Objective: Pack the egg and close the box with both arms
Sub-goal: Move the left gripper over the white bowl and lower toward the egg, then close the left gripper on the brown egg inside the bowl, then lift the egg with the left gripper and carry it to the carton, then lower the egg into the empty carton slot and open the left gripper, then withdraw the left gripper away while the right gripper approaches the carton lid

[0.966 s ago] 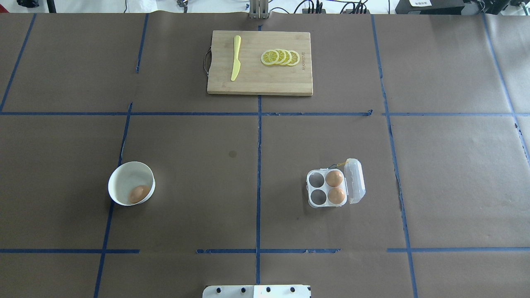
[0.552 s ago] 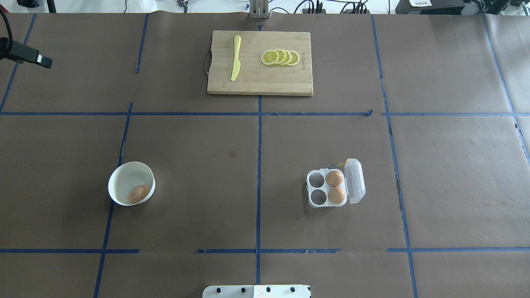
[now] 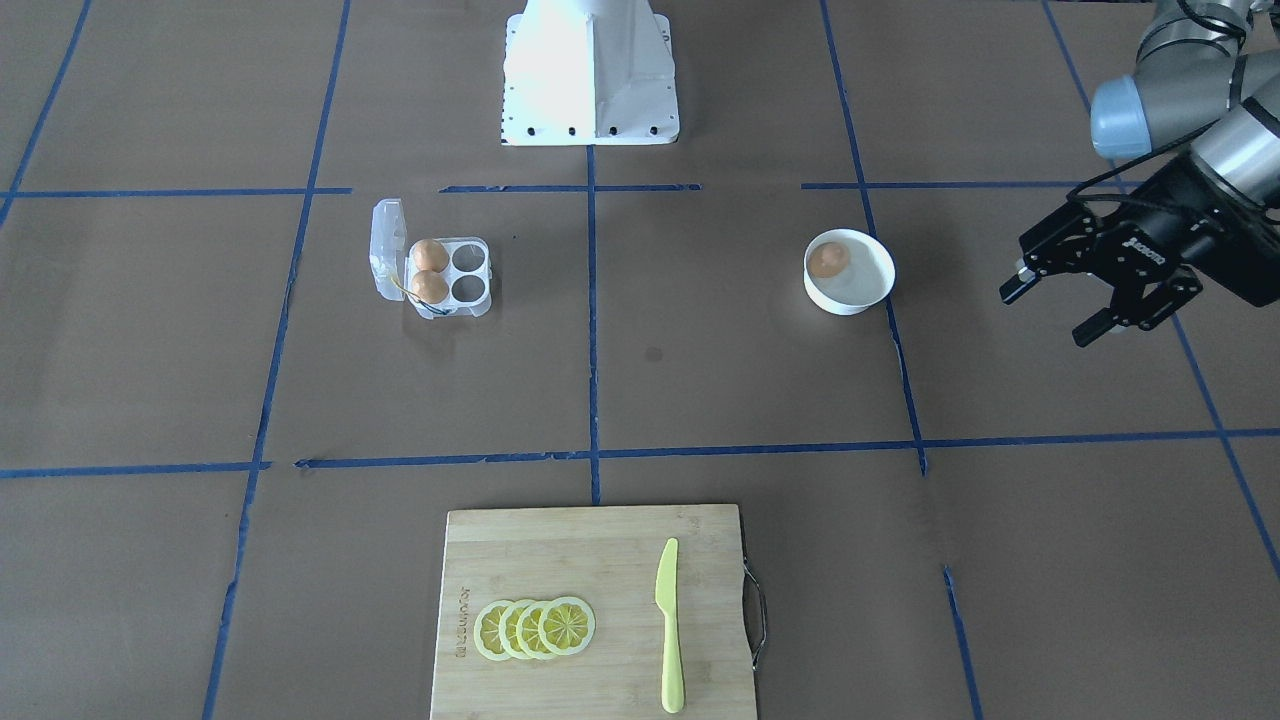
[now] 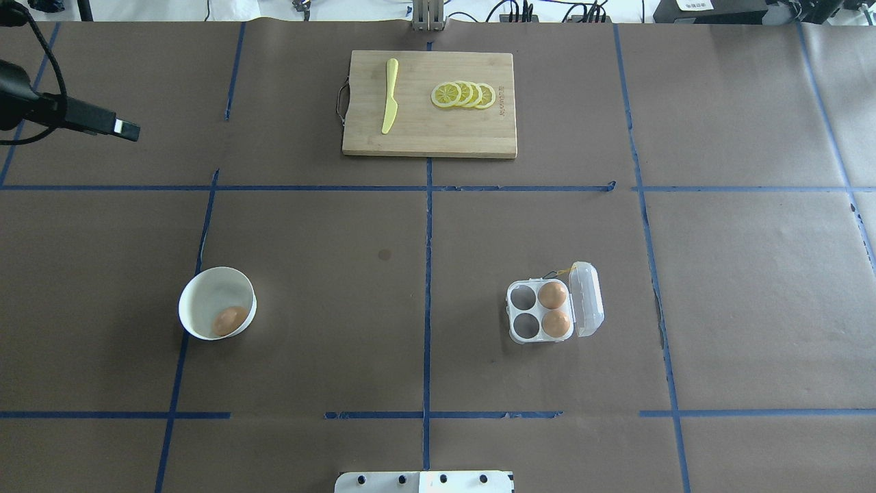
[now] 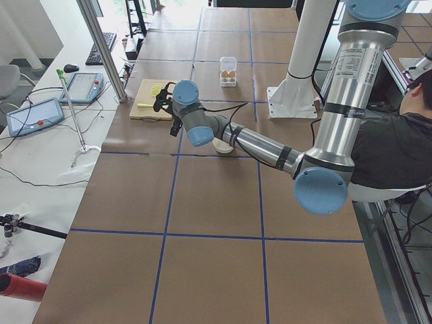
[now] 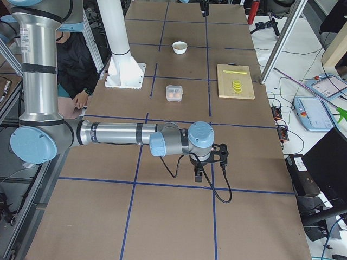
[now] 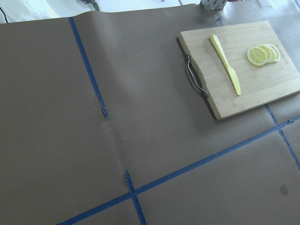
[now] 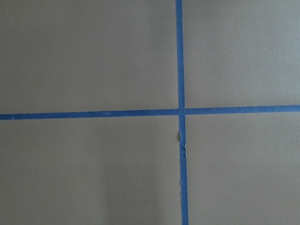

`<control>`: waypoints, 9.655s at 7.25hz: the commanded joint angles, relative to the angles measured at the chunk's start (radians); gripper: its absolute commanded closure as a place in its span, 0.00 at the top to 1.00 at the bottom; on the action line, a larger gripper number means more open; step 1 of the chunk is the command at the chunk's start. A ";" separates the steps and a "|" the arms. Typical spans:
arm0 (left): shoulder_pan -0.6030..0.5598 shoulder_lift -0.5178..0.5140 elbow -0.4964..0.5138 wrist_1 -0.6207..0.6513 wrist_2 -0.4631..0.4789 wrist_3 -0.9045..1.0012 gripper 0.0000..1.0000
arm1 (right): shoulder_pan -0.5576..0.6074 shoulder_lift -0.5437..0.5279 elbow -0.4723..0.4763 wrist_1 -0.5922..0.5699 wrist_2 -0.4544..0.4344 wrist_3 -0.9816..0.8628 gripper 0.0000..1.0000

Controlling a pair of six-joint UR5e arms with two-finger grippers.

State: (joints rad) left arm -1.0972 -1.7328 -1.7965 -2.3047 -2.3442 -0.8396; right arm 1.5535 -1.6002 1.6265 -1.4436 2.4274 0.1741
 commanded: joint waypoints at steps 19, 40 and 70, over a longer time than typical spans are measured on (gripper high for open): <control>0.589 0.059 -0.124 0.364 0.493 -0.400 0.83 | -0.001 0.043 -0.040 0.084 0.058 0.110 1.00; 0.607 -0.442 0.130 -0.090 0.448 -0.912 0.00 | -0.001 0.039 0.029 0.083 0.091 0.170 1.00; 0.083 -0.413 -0.050 0.521 0.187 -0.078 1.00 | -0.795 -0.017 0.300 0.615 -0.247 1.083 0.00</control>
State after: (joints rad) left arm -0.9924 -2.1707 -1.8446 -1.7843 -2.1464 -0.9405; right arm 0.8422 -1.6566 1.9189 -0.8326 2.2308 1.1972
